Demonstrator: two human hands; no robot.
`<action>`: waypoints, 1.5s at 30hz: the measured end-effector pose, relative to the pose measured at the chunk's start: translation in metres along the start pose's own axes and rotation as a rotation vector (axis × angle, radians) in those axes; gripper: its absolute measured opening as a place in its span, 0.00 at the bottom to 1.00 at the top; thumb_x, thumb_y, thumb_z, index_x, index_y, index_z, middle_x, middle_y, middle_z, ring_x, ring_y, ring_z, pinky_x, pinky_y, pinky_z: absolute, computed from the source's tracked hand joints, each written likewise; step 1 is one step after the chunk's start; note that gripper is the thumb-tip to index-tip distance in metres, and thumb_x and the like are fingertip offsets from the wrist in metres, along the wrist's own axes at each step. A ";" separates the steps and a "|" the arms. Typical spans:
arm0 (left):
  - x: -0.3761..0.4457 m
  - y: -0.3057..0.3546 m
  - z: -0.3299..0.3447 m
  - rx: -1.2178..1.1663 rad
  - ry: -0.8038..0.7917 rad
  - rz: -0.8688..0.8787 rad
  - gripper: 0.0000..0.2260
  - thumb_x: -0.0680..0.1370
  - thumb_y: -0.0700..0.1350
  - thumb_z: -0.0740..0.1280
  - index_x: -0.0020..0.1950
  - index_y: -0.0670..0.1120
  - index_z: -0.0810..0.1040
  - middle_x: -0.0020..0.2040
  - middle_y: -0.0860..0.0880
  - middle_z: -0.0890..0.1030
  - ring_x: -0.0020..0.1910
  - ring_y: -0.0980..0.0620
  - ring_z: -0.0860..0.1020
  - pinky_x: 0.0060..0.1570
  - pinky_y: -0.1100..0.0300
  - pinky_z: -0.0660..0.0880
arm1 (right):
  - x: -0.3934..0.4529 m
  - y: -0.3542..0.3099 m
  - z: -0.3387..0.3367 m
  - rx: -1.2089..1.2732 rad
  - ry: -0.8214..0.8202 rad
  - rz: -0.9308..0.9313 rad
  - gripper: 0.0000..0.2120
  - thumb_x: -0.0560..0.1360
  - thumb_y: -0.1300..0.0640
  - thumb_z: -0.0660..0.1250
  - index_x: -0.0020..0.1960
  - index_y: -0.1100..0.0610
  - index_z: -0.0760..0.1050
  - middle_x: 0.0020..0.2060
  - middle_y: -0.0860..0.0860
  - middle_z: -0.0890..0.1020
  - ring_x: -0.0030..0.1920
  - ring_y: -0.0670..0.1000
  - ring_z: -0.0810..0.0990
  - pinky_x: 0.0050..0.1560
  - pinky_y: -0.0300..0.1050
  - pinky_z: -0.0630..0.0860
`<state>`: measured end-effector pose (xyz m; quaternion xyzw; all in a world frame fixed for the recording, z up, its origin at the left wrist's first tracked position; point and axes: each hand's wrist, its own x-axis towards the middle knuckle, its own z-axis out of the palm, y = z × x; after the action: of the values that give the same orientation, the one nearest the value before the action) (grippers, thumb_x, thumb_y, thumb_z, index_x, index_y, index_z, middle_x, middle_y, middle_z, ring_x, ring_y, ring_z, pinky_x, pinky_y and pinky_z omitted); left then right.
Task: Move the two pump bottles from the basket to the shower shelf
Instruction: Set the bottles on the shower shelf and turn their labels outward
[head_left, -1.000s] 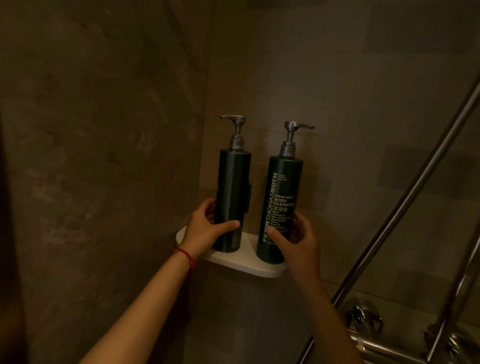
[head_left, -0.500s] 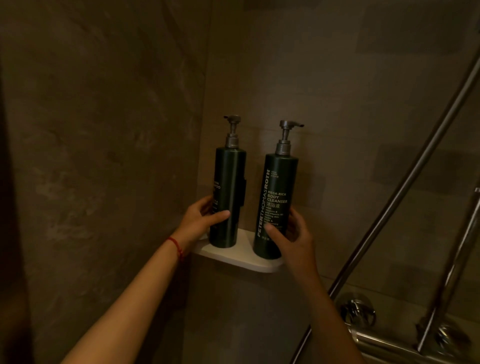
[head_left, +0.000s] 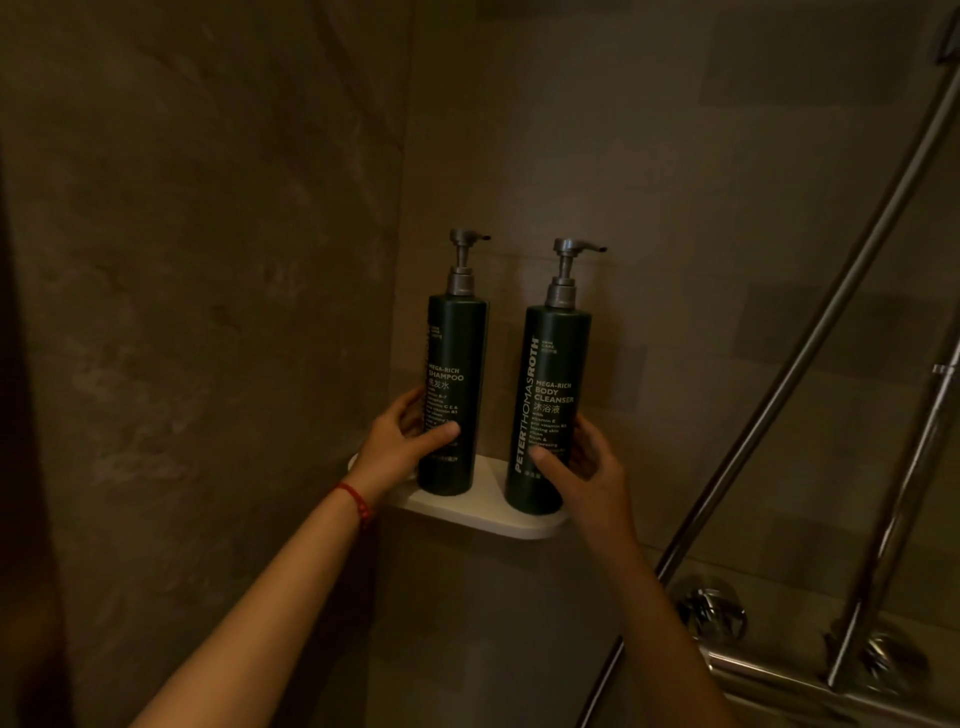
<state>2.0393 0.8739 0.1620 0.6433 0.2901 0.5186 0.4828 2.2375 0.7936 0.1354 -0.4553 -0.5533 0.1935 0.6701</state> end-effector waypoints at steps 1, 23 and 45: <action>-0.001 -0.001 -0.001 0.003 -0.022 -0.001 0.30 0.69 0.41 0.70 0.69 0.45 0.62 0.67 0.45 0.70 0.56 0.55 0.69 0.51 0.65 0.70 | 0.000 0.001 0.001 0.003 0.007 -0.005 0.27 0.67 0.57 0.72 0.63 0.44 0.66 0.51 0.35 0.74 0.50 0.33 0.74 0.41 0.24 0.73; 0.008 -0.009 0.003 0.055 0.052 0.026 0.27 0.66 0.40 0.72 0.63 0.44 0.67 0.48 0.56 0.73 0.43 0.65 0.72 0.34 0.72 0.74 | -0.001 0.007 0.027 -0.047 0.119 -0.067 0.28 0.69 0.57 0.71 0.66 0.51 0.67 0.51 0.36 0.75 0.48 0.29 0.75 0.45 0.25 0.74; 0.004 -0.018 0.002 0.135 0.104 0.048 0.29 0.65 0.42 0.74 0.64 0.45 0.67 0.59 0.48 0.74 0.54 0.54 0.72 0.53 0.60 0.70 | -0.006 -0.004 0.030 -0.036 0.129 -0.013 0.28 0.70 0.58 0.70 0.68 0.52 0.65 0.58 0.45 0.74 0.55 0.40 0.74 0.51 0.33 0.74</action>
<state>2.0445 0.8831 0.1473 0.6533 0.3338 0.5420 0.4099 2.2068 0.7989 0.1344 -0.4753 -0.5153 0.1492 0.6974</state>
